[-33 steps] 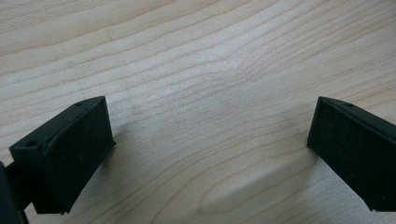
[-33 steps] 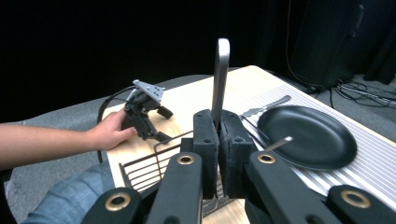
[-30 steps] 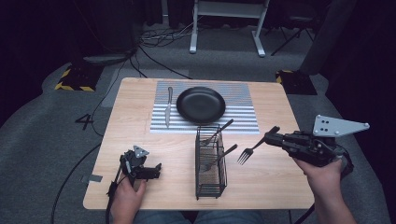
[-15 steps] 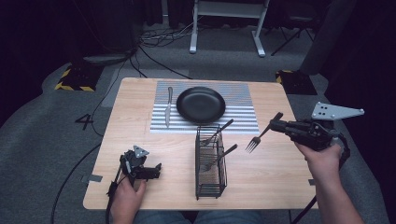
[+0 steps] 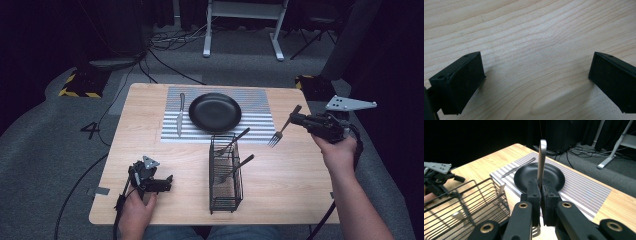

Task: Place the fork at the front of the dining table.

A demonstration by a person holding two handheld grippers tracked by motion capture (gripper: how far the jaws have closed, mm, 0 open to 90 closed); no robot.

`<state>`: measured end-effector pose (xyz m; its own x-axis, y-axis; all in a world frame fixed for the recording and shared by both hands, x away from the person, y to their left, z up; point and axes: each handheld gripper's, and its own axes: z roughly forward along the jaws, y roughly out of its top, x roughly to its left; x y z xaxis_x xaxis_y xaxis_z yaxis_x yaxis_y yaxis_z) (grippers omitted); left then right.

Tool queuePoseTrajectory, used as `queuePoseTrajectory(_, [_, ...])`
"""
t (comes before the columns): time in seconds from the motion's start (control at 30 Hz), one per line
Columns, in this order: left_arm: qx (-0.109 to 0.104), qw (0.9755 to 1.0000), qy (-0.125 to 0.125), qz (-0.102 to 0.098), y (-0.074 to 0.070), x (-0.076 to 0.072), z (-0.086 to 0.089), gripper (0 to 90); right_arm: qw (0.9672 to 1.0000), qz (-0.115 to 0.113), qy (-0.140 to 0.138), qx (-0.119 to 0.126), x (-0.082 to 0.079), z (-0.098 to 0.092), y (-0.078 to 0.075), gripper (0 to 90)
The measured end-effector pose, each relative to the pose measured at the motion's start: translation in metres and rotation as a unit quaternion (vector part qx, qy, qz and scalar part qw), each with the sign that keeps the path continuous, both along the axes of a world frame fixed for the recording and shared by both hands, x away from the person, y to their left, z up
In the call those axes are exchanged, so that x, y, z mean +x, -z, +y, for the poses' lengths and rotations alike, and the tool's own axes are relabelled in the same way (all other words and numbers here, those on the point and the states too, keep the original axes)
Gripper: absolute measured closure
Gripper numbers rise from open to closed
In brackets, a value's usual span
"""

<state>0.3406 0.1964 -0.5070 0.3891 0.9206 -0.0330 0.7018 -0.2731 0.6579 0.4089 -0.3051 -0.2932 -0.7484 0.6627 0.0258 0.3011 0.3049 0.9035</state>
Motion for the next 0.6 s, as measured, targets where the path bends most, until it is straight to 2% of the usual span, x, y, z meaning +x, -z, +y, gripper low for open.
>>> queuePoseTrajectory(0.17, [0.0,1.0,0.0,0.0,0.0,0.0,0.0,0.2,1.0,0.003,0.003,-0.002,0.017,0.006,0.011,86.5])
queuePoseTrajectory(0.6, [0.0,1.0,0.0,0.0,0.0,0.0,0.0,0.2,0.9996,0.021,-0.015,-0.014,0.053,0.033,0.042,86.4])
